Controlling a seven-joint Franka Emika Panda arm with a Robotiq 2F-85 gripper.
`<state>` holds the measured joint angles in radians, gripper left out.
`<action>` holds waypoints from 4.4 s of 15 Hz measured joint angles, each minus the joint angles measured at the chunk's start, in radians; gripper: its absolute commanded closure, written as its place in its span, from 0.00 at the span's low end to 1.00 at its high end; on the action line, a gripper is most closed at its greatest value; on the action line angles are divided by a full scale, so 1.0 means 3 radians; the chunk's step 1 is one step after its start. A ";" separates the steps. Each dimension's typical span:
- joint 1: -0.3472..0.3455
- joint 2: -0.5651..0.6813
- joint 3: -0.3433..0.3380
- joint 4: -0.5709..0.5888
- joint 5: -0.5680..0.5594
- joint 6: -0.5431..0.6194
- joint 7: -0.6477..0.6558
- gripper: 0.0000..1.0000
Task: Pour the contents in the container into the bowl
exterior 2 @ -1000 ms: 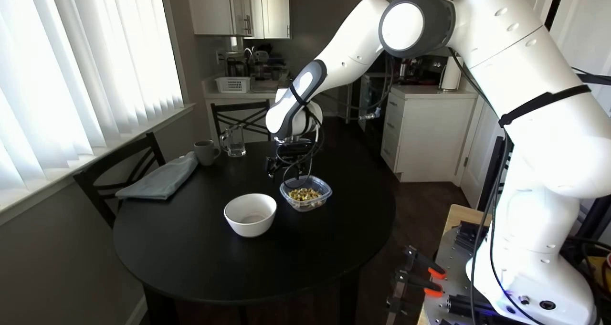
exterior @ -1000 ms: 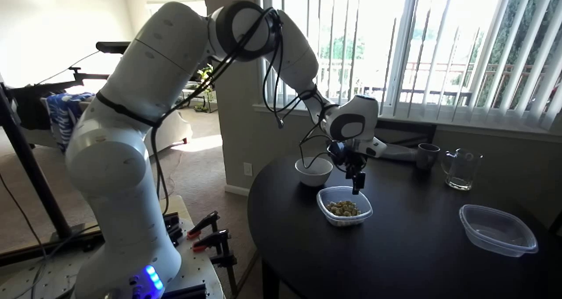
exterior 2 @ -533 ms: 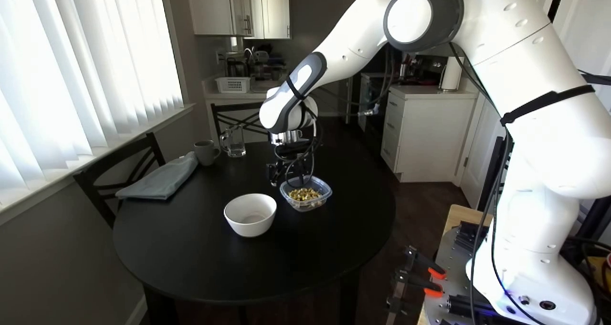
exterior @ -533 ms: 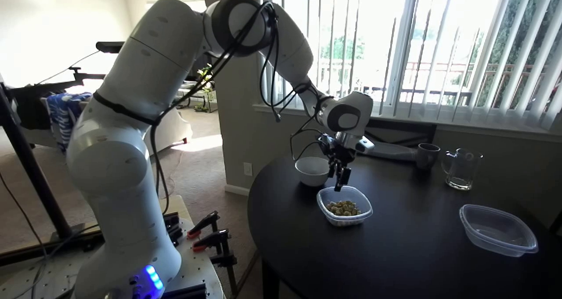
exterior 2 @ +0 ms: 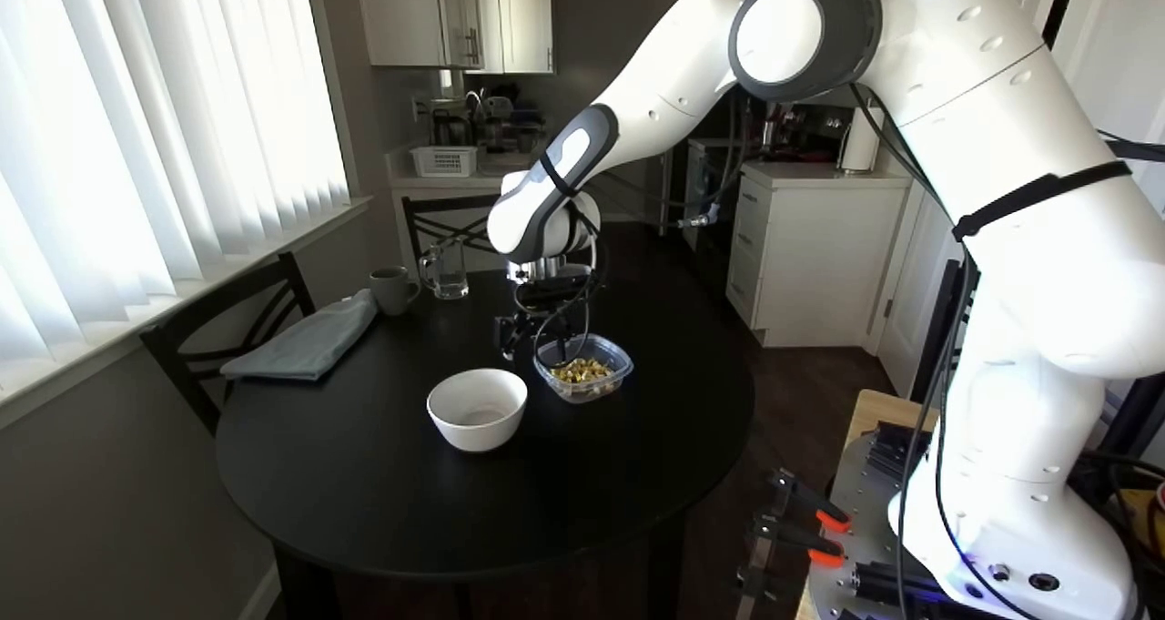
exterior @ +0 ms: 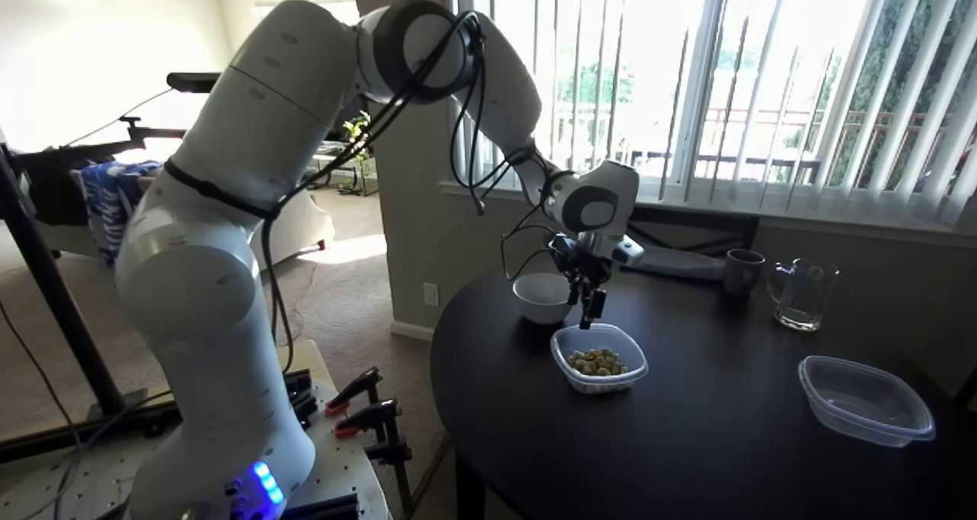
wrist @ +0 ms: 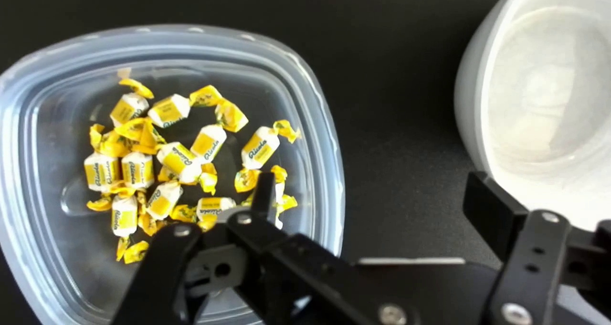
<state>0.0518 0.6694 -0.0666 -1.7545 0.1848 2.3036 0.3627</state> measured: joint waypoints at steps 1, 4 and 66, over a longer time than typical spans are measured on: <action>-0.0009 0.0026 -0.0002 0.0002 0.0000 0.0084 0.0000 0.00; -0.0028 0.0131 -0.0008 0.0038 0.0000 0.0268 0.0000 0.00; -0.0682 -0.0829 0.1067 -0.0363 0.4243 0.0411 -0.2913 0.99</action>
<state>-0.1526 0.4208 0.2535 -1.8633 1.4577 2.4268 -0.5111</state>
